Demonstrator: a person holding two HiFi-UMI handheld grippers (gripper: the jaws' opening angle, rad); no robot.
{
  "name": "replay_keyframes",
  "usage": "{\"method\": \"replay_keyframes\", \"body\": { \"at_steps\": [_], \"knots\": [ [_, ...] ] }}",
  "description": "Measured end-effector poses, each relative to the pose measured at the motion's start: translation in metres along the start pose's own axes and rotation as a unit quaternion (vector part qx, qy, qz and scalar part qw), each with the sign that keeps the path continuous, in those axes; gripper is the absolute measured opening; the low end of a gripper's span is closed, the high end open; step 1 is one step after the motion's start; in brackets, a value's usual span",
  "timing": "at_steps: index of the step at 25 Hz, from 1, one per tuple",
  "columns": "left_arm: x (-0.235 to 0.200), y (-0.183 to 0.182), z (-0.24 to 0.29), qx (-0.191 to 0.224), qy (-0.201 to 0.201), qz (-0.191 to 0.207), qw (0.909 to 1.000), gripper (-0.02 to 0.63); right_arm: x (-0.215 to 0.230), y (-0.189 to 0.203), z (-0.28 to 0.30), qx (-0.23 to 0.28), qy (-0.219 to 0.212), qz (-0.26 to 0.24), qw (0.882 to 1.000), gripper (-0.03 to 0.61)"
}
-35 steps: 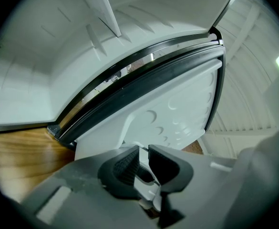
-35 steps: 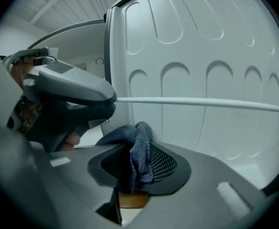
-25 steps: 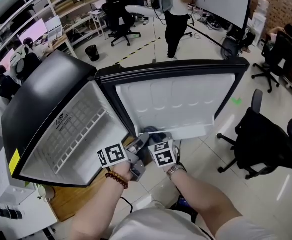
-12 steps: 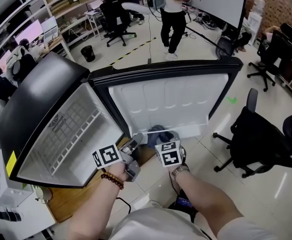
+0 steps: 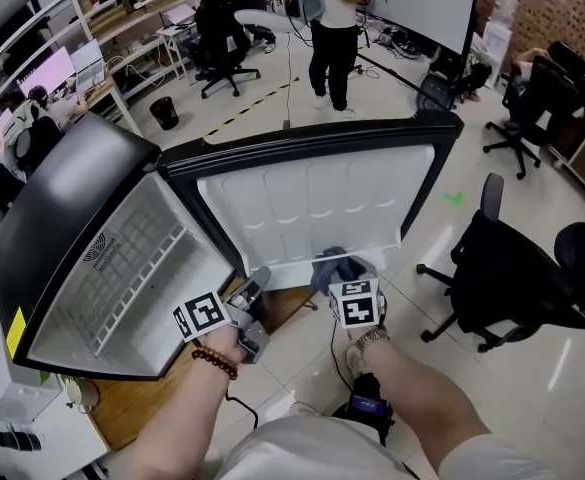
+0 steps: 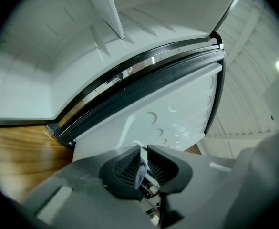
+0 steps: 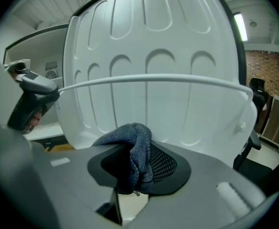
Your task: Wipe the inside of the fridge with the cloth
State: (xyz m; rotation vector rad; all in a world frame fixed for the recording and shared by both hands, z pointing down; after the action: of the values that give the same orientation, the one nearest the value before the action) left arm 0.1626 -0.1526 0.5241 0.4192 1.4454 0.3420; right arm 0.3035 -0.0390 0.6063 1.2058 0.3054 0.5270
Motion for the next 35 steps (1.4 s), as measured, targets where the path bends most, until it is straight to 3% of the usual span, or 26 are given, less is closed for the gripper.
{"method": "replay_keyframes", "body": {
  "at_steps": [6, 10, 23, 29, 35],
  "knots": [
    [0.005, 0.0, 0.003, 0.007, 0.015, -0.004, 0.9999, 0.049, 0.033, 0.004, -0.011, -0.001, 0.04, 0.016, 0.999, 0.12],
    [0.0, 0.0, 0.001, 0.012, -0.004, -0.003, 0.9999, 0.048, 0.054, 0.007, -0.017, -0.001, 0.071, 0.034, 0.997, 0.12],
    [-0.001, 0.001, 0.003, 0.016, -0.005, -0.008, 0.9998, 0.046, 0.089, 0.019, -0.037, 0.001, 0.145, 0.157, 0.977, 0.118],
    [-0.003, 0.002, -0.005, 0.014, -0.002, -0.008, 0.9999, 0.044, 0.092, 0.025, -0.05, 0.002, 0.159, 0.185, 0.97, 0.118],
    [-0.003, 0.001, -0.005, 0.018, -0.001, -0.012, 0.9998, 0.044, 0.082, 0.009, -0.067, 0.018, 0.137, 0.166, 0.976, 0.118]
  ]
}}
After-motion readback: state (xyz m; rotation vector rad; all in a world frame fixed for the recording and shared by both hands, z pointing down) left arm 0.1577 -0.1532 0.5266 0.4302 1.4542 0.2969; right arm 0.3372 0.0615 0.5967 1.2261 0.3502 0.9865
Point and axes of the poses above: the fingertips, and each gripper's own axes: z forward along the fingers, x to its right, y out of its underside, the point moved 2 cm from there along -z, backward along the fingers, and after that the axes turned 11 degrees about x, right-handed, at the moved point
